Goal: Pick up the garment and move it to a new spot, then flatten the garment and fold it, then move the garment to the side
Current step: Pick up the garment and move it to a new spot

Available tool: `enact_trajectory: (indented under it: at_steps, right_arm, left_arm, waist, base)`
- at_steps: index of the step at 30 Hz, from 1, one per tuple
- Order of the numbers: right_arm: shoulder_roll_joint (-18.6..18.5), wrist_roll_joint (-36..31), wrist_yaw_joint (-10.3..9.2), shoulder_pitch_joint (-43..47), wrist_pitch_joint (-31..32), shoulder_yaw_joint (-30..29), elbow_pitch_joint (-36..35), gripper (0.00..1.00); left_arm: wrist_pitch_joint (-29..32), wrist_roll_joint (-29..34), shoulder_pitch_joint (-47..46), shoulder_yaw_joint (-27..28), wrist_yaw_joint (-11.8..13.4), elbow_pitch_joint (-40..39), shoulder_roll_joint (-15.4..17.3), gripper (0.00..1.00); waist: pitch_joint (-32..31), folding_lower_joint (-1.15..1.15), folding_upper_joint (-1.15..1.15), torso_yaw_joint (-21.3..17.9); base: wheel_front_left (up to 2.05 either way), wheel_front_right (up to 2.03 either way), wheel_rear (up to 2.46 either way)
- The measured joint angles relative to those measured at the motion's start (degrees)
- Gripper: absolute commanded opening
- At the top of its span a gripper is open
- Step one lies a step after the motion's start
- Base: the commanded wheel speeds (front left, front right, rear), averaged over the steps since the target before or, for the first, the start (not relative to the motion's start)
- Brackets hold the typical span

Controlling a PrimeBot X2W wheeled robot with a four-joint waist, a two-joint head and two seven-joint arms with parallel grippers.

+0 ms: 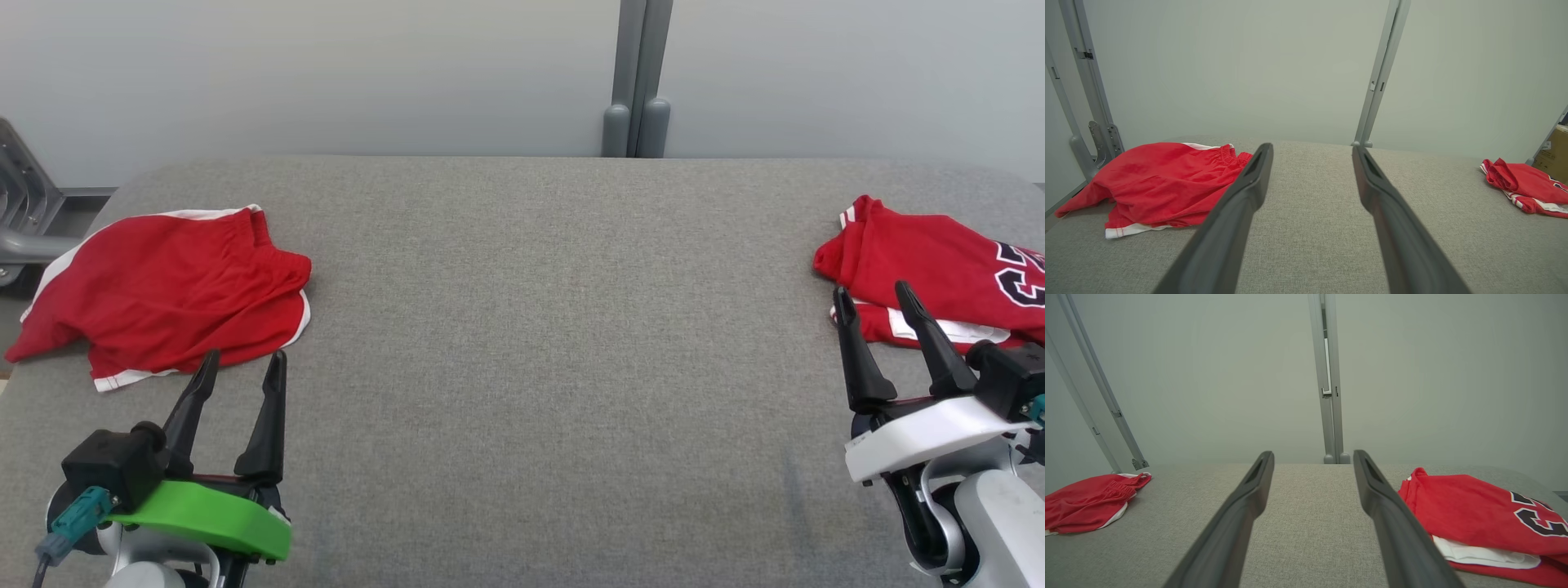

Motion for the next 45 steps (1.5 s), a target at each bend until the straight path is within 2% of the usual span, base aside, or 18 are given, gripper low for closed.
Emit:
enact_trajectory:
  at_steps: [13,45]
  right_arm:
    - [0.49,-0.58,-1.09,3.93,0.0,-0.29,-4.56,1.0]
    - [0.99,-2.41,-2.47,7.79,0.1,-2.25,-10.56,1.0]
  left_arm:
    - [0.0,3.45,1.16,0.51,0.34,-0.8,-0.01,1.0]
    - [-0.15,5.09,2.13,2.02,0.52,-1.67,-2.16,1.0]
  waist:
    - [0.32,0.0,0.0,-0.39]
    - [1.67,0.0,0.0,-1.55]
  base:
    - [0.0,0.0,0.0]
    - [0.0,0.0,0.0]
